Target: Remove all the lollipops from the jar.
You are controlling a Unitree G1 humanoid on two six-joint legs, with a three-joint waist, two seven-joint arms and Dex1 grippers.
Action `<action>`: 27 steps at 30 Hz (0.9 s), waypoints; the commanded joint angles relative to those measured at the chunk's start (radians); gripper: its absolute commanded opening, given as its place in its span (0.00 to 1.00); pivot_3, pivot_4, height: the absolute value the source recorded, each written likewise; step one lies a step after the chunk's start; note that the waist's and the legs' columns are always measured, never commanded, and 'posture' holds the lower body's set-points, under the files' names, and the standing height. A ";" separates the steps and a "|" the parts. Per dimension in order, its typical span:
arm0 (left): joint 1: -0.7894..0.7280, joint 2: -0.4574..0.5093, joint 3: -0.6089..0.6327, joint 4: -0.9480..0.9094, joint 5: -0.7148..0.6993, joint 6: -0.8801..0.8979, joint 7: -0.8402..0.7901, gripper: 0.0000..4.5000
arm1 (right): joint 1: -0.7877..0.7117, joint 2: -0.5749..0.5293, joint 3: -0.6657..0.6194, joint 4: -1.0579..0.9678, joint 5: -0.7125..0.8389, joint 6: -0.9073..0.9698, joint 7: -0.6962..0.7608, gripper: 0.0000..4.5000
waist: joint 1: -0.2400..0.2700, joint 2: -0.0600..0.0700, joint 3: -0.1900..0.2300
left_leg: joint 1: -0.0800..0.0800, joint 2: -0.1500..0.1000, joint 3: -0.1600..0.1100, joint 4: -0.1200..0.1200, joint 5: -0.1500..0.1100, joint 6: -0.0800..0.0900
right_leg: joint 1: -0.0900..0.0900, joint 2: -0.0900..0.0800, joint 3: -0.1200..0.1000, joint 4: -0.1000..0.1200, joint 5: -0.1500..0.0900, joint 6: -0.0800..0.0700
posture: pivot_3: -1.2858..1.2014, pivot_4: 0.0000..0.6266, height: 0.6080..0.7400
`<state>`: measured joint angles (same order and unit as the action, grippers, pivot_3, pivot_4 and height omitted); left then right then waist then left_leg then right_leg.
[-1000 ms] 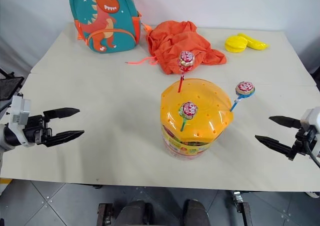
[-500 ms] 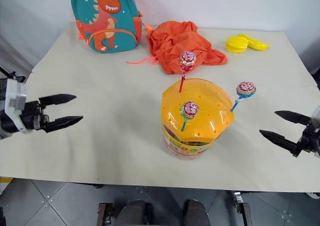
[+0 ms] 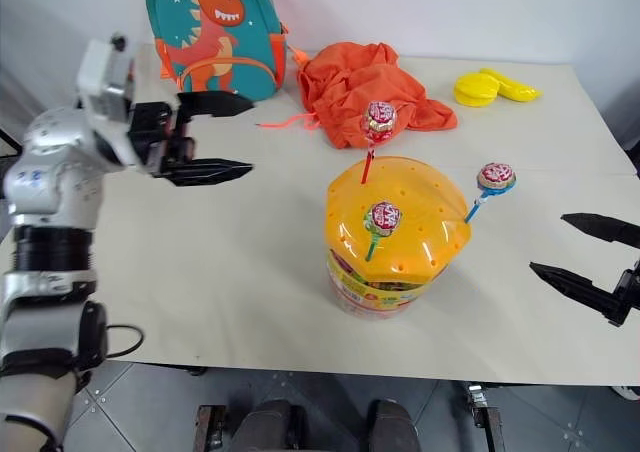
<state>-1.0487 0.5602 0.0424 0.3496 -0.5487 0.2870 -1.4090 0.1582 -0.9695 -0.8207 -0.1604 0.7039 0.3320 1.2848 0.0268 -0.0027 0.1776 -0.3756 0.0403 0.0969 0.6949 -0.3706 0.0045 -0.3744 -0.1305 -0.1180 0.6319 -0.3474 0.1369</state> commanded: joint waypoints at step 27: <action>-0.211 -0.344 -0.133 0.156 0.047 0.065 -0.089 0.44 | 0.235 0.199 -0.190 -0.435 0.330 0.085 -0.116 1.00 | 0.022 -0.002 0.001 | -0.001 -0.003 -0.003 0.005 -0.001 0.002 | 0.000 -0.002 0.002 0.004 0.000 0.000 | 0.52 0.24 1.00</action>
<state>-1.2322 0.2255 -0.0990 0.5058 -0.5019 0.3604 -1.4933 0.3882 -0.7774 -0.9951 -0.5804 1.0335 0.4365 1.1774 0.0493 -0.0045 0.1786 -0.3769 0.0377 0.0936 0.6996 -0.3720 0.0069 -0.3743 -0.1322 -0.1164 0.6359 -0.3472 0.1373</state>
